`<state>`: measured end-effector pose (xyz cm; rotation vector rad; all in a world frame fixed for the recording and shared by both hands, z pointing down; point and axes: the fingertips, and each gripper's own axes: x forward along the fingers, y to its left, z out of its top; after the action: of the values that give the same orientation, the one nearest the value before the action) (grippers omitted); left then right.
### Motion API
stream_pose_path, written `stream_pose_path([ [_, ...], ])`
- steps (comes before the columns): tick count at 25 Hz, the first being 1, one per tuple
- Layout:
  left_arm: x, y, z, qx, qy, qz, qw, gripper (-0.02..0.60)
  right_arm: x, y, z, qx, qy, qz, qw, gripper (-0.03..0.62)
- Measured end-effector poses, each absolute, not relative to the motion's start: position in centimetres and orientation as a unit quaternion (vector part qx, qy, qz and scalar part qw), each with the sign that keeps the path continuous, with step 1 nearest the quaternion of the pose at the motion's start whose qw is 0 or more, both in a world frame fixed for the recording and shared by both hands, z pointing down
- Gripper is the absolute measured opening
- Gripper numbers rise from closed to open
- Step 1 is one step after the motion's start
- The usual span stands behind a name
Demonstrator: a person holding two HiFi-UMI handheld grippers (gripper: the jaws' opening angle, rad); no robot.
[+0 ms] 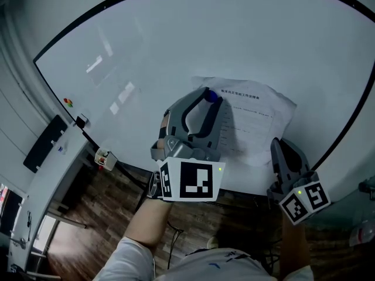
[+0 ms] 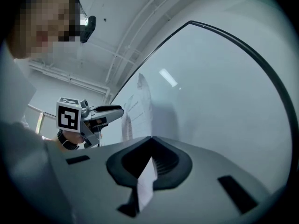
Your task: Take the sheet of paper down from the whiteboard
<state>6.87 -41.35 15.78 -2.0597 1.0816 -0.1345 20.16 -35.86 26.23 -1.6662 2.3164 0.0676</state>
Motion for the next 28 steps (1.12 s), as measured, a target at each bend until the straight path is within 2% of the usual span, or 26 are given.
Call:
stream_pose_path([
  [11,6.1,-36.0,19.0,-0.843,0.425,-0.054,0.325,0.132,20.4,-31.9,27.2,-0.558,0.821,0.003,0.123,0.014],
  [17,5.8,-27.5,25.0,-0.858,0.423,-0.058,0.284,0.132,20.1,-24.5,32.1,-0.545,0.830,-0.011,0.116,0.014],
  [24,6.8,-27.6,25.7,-0.866,0.437,-0.068,0.235,0.132,21.0,-25.7,32.5,-0.518,0.849,-0.048,0.097,0.014],
  [28,5.2,-24.6,28.9,-0.877,0.430,-0.050,0.209,0.132,19.7,-22.8,35.5,-0.518,0.850,-0.050,0.086,0.014],
])
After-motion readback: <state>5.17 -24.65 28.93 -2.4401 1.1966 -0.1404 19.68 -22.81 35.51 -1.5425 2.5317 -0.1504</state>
